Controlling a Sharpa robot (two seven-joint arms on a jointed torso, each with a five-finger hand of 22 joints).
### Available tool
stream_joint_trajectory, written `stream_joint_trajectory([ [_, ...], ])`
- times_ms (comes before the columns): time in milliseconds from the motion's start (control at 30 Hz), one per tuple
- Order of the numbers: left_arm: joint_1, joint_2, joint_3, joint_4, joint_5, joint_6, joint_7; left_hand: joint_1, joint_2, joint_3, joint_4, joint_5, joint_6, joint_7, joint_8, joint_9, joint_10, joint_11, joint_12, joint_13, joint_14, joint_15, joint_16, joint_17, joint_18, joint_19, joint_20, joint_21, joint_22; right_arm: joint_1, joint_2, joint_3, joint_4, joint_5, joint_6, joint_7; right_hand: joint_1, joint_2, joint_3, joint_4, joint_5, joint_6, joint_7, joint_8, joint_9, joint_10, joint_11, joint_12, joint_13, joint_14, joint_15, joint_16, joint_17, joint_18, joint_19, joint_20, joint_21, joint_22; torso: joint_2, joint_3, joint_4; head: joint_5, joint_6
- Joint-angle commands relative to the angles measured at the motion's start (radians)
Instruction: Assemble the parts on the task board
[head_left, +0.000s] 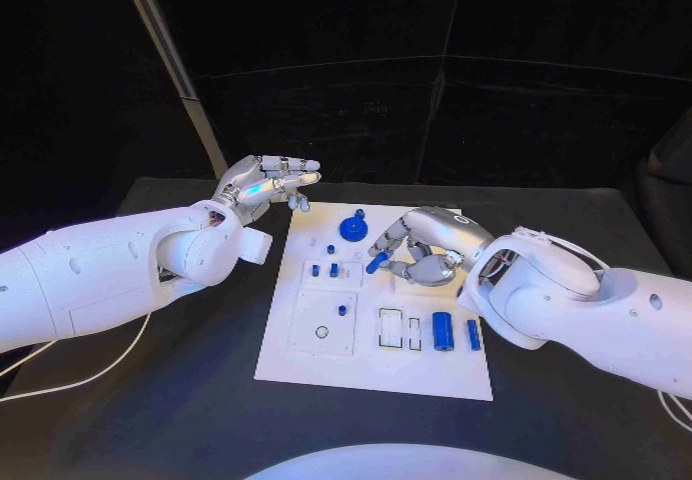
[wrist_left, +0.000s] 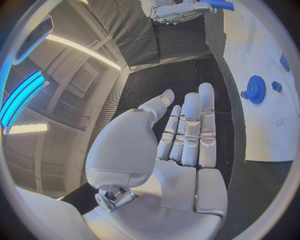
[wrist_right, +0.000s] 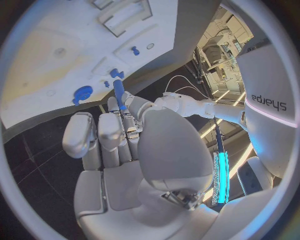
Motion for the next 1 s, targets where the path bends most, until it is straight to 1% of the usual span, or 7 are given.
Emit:
stream_joint_trajectory([
  [33, 0.001, 0.003, 0.001, 0.002, 0.003, 0.011, 0.005, 0.000, 0.011, -0.007, -0.001, -0.004, -0.005, 0.002, -0.004, -0.001, -0.008, -0.002, 0.006, -0.002, -0.004, -0.001, -0.004, -0.002, 0.006, -0.008, 0.000, -0.002, -0.002, 0.001, 0.043, -0.001, -0.015, 0.062, 0.012, 0.071, -0.009, -0.003, 0.006, -0.001, 0.005, -0.002, 0.008, -0.004, 0.001, 0.013, -0.005, -0.006, 0.001, 0.018, 0.002, 0.004, 0.001, -0.009, 0.003, 0.003, 0.004, 0.000, 0.000, -0.0001, 0.0013, 0.004, -0.001],
  [133, 0.001, 0.005, 0.001, 0.002, 0.003, 0.012, 0.005, 0.000, 0.011, -0.007, -0.001, -0.004, -0.005, 0.002, -0.004, -0.001, -0.008, -0.002, 0.006, -0.002, -0.004, -0.001, -0.004, -0.002, 0.006, -0.008, 0.000, -0.002, -0.002, -0.003, 0.091, -0.011, -0.034, 0.062, 0.042, 0.085, -0.011, -0.003, 0.008, -0.001, 0.009, -0.003, 0.009, -0.006, 0.001, 0.012, -0.004, -0.008, 0.001, 0.017, 0.003, 0.004, 0.001, -0.009, 0.003, 0.004, 0.004, 0.000, 0.001, 0.0005, 0.0029, 0.010, -0.004],
  [233, 0.001, 0.007, 0.001, 0.002, 0.003, 0.012, 0.006, 0.000, 0.011, -0.007, -0.001, -0.004, -0.005, 0.002, -0.004, -0.001, -0.008, -0.002, 0.006, -0.002, -0.004, -0.001, -0.004, -0.002, 0.006, -0.008, 0.000, -0.002, -0.002, -0.012, 0.135, -0.025, -0.054, 0.045, 0.082, 0.094, -0.012, -0.004, 0.009, -0.002, 0.012, -0.005, 0.010, -0.007, 0.001, 0.010, -0.003, -0.011, 0.001, 0.017, 0.004, 0.005, 0.000, -0.008, 0.002, 0.005, 0.004, -0.001, 0.000, 0.0000, 0.0005, 0.018, -0.006],
  [367, 0.001, 0.008, 0.001, 0.004, 0.003, 0.012, 0.006, 0.000, 0.011, -0.007, -0.001, -0.004, -0.005, 0.002, -0.004, -0.001, -0.008, -0.002, 0.006, -0.002, -0.004, -0.001, -0.004, -0.002, 0.006, -0.008, 0.000, -0.002, -0.002, -0.029, 0.176, -0.037, -0.075, 0.014, 0.129, 0.096, -0.015, -0.006, 0.009, -0.002, 0.014, -0.006, 0.010, -0.009, 0.000, 0.009, -0.002, -0.013, 0.001, 0.017, 0.004, 0.005, 0.000, -0.008, 0.001, 0.005, 0.004, 0.000, 0.000, -0.0003, 0.0001, 0.026, -0.010],
  [533, 0.001, 0.009, 0.001, 0.004, 0.003, 0.012, 0.007, 0.000, 0.011, -0.007, -0.001, -0.004, -0.005, 0.002, -0.004, -0.001, -0.008, -0.002, 0.006, -0.002, -0.004, -0.001, -0.004, -0.002, 0.006, -0.008, 0.000, -0.002, -0.002, -0.042, 0.207, -0.044, -0.098, -0.022, 0.173, 0.085, -0.018, -0.007, 0.009, -0.002, 0.015, -0.006, 0.011, -0.009, 0.000, 0.009, -0.002, -0.014, 0.001, 0.016, 0.005, 0.005, -0.001, -0.008, 0.001, 0.006, 0.004, -0.001, 0.000, 0.0013, -0.0001, 0.031, -0.014],
  [667, 0.001, 0.010, 0.001, 0.004, 0.003, 0.012, 0.007, 0.000, 0.011, -0.007, -0.001, -0.004, -0.005, 0.002, -0.004, -0.001, -0.008, -0.002, 0.006, -0.002, -0.004, -0.001, -0.004, -0.002, 0.006, -0.008, 0.000, -0.002, -0.002, -0.048, 0.224, -0.053, -0.115, -0.060, 0.203, 0.063, -0.022, -0.008, 0.007, -0.001, 0.015, -0.006, 0.011, -0.009, 0.000, 0.009, -0.001, -0.016, 0.001, 0.016, 0.005, 0.004, -0.002, -0.008, 0.000, 0.006, 0.004, -0.001, -0.001, 0.0008, -0.0002, 0.034, -0.016],
  [1000, 0.001, 0.011, 0.001, 0.003, 0.003, 0.013, 0.007, 0.000, 0.011, -0.007, -0.001, -0.004, -0.005, 0.002, -0.004, -0.001, -0.008, -0.002, 0.006, -0.002, -0.004, -0.001, -0.004, -0.002, 0.006, -0.008, 0.000, -0.002, -0.002, -0.052, 0.241, -0.060, -0.130, -0.123, 0.220, 0.025, -0.027, -0.008, 0.006, 0.001, 0.014, -0.004, 0.011, -0.009, 0.000, 0.011, -0.002, -0.017, 0.001, 0.015, 0.006, 0.006, -0.001, -0.008, 0.000, 0.007, 0.004, 0.000, 0.000, 0.0014, -0.0008, 0.036, -0.020],
])
